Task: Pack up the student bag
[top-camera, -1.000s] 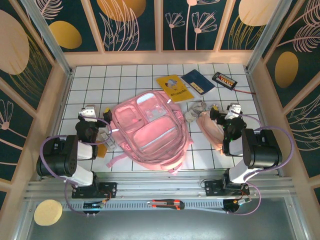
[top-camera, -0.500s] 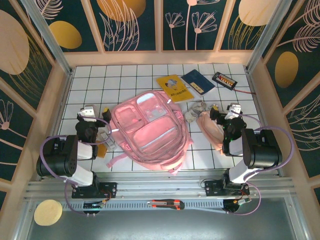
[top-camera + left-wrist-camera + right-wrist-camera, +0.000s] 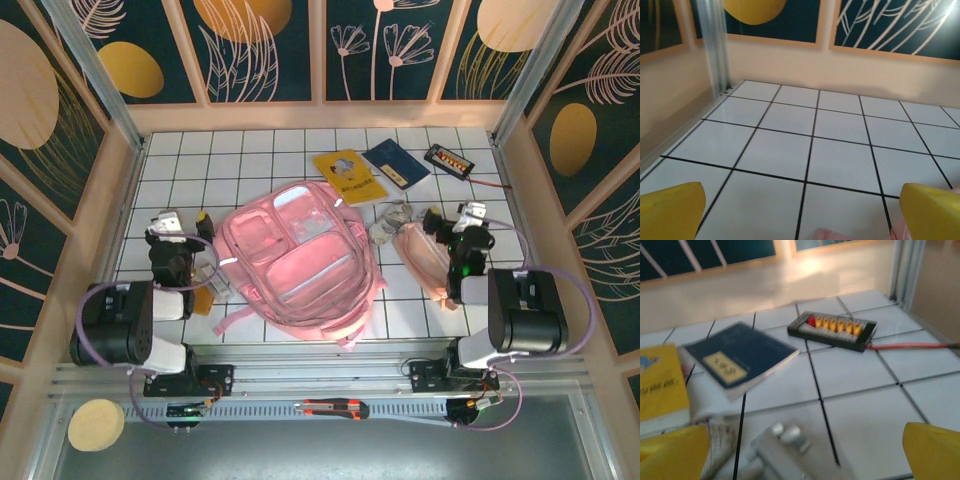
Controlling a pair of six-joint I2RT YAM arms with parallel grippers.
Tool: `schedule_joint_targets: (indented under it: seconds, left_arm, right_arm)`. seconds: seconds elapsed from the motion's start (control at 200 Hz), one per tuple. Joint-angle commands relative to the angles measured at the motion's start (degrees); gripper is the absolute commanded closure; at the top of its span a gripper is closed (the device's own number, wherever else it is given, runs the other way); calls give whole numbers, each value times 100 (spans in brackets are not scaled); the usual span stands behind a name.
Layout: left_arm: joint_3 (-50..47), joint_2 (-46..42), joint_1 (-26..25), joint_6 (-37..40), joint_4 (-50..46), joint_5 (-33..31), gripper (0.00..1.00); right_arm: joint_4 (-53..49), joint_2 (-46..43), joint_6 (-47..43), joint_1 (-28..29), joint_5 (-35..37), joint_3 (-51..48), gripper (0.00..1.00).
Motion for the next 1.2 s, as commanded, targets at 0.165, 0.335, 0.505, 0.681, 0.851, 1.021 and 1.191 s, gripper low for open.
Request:
schedule_joint_targets:
  seconds: [0.165,0.335,0.505,0.681,0.851,1.021,1.191]
  left_arm:
    - [811,-1748,-26,-670,-3131,-683,1]
    - [1495,-2289,-24,-1058,-4822,-146,1]
    - [2319,-2182,-472,-1172,-6267,195,1]
    - [3164,-1181,-946,-1445,-7535,939,1]
    - [3366,-892,-1582,-1506,-7717,1254,1]
    - [4105,-269,-2640,-954,-8554,726,1]
    - [4349,48,-3601,-776,-8757,543,1]
  right_arm:
    - [-5396,-476,1704,135,-405,2907,1]
    - [-6792,-260,2050,715,-1033,3837,4]
    - [-8001,303,2036,1435,-1664,4775,7]
    - [-8264,579,2136,1960,-2057,5070,8]
    - [-8571,892,2197,2213,-2157,5189,9]
    - [-8653,1026,2300,2280,-2331,4925,12]
    - [-8619,962,2347,2301,-2328,4586,15]
